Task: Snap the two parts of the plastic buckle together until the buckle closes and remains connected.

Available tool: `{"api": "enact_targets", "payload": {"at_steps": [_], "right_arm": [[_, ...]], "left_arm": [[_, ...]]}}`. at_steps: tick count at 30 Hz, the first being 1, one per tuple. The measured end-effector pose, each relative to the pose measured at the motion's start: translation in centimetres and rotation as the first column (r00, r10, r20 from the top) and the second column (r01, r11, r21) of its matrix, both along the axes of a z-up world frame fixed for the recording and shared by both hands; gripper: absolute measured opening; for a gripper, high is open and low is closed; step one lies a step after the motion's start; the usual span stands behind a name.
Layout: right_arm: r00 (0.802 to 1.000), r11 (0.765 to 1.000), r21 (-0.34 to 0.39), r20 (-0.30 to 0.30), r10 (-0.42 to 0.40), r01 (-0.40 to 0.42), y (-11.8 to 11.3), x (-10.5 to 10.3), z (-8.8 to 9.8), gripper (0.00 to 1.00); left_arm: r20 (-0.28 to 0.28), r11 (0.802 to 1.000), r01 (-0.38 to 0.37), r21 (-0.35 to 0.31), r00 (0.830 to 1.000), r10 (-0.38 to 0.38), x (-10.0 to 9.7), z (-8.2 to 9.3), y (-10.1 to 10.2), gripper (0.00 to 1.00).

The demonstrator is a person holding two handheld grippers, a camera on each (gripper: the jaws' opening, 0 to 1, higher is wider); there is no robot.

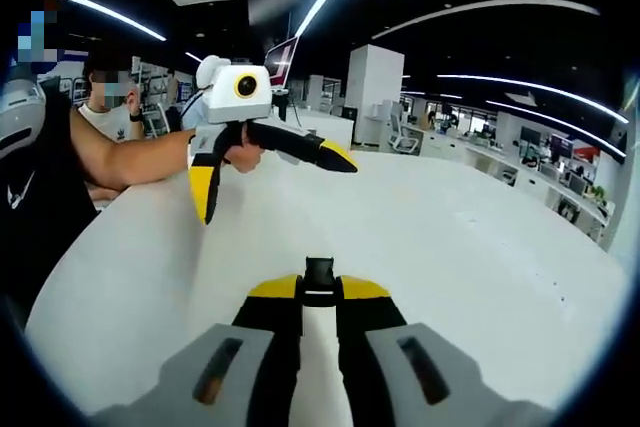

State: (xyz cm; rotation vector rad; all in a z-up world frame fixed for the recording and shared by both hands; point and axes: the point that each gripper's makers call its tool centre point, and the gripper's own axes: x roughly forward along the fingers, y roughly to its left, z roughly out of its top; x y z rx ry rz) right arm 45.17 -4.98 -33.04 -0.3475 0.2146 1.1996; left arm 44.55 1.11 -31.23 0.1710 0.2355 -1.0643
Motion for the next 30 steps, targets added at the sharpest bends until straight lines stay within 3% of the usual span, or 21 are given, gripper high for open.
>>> {"api": "enact_targets", "payload": {"at_steps": [20, 30], "right_arm": [[0.998, 0.998, -0.001, 0.001, -0.060, 0.060, -0.5, 2.5, 0.1, 0.10], [0.999, 0.999, 0.007, -0.018, -0.033, 0.033, -0.3, 2.2, -0.3, 0.10]], "left_arm": [[-0.006, 1.000, -0.012, 0.004, 1.000, 0.012, -0.3, -0.2, -0.1, 0.99], [-0.004, 1.000, -0.006, 0.005, 1.000, 0.006, 0.2, -0.2, -0.1, 0.99]]}}
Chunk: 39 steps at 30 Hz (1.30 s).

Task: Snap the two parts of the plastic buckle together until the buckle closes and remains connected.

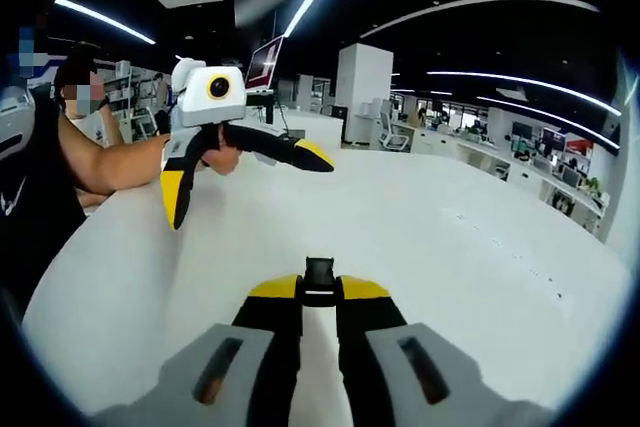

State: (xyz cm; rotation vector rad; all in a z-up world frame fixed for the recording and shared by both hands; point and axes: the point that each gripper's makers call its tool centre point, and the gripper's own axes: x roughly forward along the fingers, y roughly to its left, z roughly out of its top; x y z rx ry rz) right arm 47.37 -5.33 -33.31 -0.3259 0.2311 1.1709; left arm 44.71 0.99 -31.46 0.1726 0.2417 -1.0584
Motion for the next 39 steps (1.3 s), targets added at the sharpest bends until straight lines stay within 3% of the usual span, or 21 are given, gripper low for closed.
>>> {"api": "enact_targets", "payload": {"at_steps": [7, 16, 39], "right_arm": [[1.000, 1.000, 0.000, 0.000, -0.011, 0.011, -0.2, 1.2, 0.2, 0.10], [1.000, 1.000, -0.014, 0.002, -0.014, 0.014, -0.1, 1.3, -0.4, 0.10], [0.997, 0.997, -0.019, 0.019, -0.072, 0.072, -1.0, 3.7, -0.2, 0.10]], "left_arm": [[-0.004, 1.000, -0.001, 0.005, 1.000, 0.001, 0.5, -0.2, 0.1, 0.99], [-0.008, 1.000, -0.016, 0.004, 1.000, 0.016, 0.9, -0.3, 0.4, 0.99], [-0.013, 1.000, -0.005, 0.017, 1.000, 0.006, 0.2, -0.5, -0.1, 0.99]]}}
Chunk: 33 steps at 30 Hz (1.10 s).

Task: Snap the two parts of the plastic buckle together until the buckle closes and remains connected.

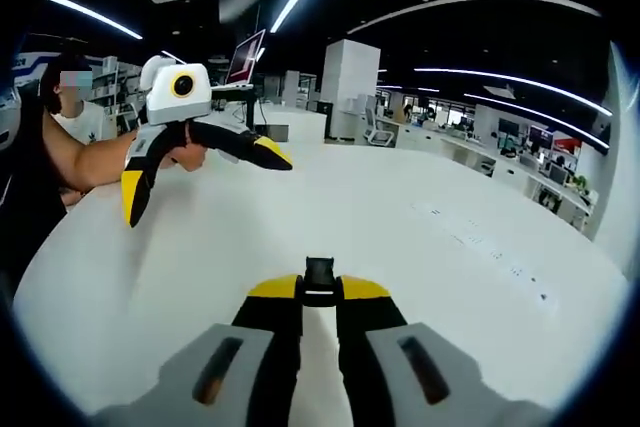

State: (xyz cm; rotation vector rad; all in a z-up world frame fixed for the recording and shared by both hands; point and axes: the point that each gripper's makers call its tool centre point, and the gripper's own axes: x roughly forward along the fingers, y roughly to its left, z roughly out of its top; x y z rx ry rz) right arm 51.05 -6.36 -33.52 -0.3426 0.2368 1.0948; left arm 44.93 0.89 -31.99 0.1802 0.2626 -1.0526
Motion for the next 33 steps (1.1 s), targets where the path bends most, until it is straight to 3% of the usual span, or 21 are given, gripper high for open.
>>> {"api": "enact_targets", "payload": {"at_steps": [27, 33], "right_arm": [[1.000, 1.000, -0.014, -0.001, -0.019, 0.019, -0.4, 1.0, -0.7, 0.10], [0.999, 0.999, -0.008, 0.000, -0.038, 0.038, -0.5, 1.8, -0.6, 0.10]], "left_arm": [[-0.005, 1.000, 0.005, 0.012, 1.000, -0.005, -1.6, -0.5, -0.5, 0.99], [-0.003, 1.000, -0.002, 0.018, 1.000, 0.002, -1.0, -0.5, -0.2, 0.99]]}}
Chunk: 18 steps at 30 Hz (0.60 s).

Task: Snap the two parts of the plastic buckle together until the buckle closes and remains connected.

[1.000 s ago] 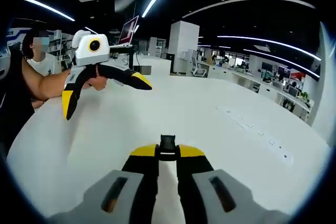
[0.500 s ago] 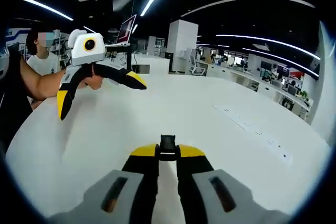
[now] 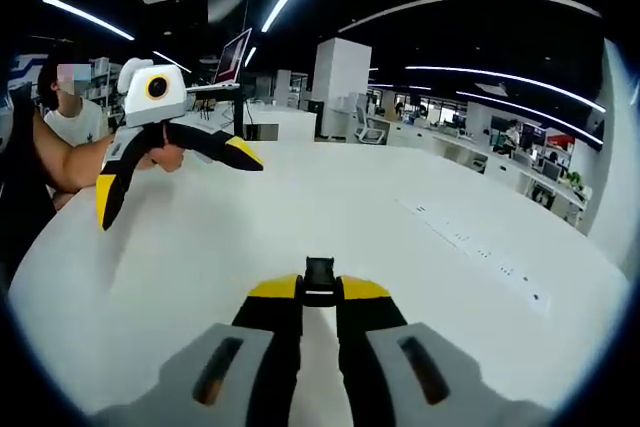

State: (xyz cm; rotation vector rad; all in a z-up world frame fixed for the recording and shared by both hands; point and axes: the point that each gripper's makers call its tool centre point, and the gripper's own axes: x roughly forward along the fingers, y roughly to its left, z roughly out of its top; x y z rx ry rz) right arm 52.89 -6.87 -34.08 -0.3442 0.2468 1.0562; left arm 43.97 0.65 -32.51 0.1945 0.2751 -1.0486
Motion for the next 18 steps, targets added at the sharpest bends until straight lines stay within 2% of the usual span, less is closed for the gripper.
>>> {"api": "enact_targets", "payload": {"at_steps": [5, 11, 18], "right_arm": [[0.999, 0.999, -0.013, -0.009, -0.034, 0.033, -0.6, 0.5, -0.4, 0.10], [0.998, 0.998, -0.003, -0.005, -0.065, 0.065, -0.9, 1.3, 0.1, 0.10], [0.998, 0.998, 0.017, -0.002, -0.065, 0.065, -0.5, 2.6, 0.3, 0.10]], "left_arm": [[-0.003, 0.999, -0.030, -0.010, 1.000, 0.030, 1.7, 0.2, 0.7, 0.99], [0.000, 1.000, -0.023, 0.005, 1.000, 0.023, 2.2, -0.1, 0.5, 0.99], [0.004, 0.999, -0.034, 0.002, 0.999, 0.034, 2.6, -0.1, 0.9, 0.99]]}}
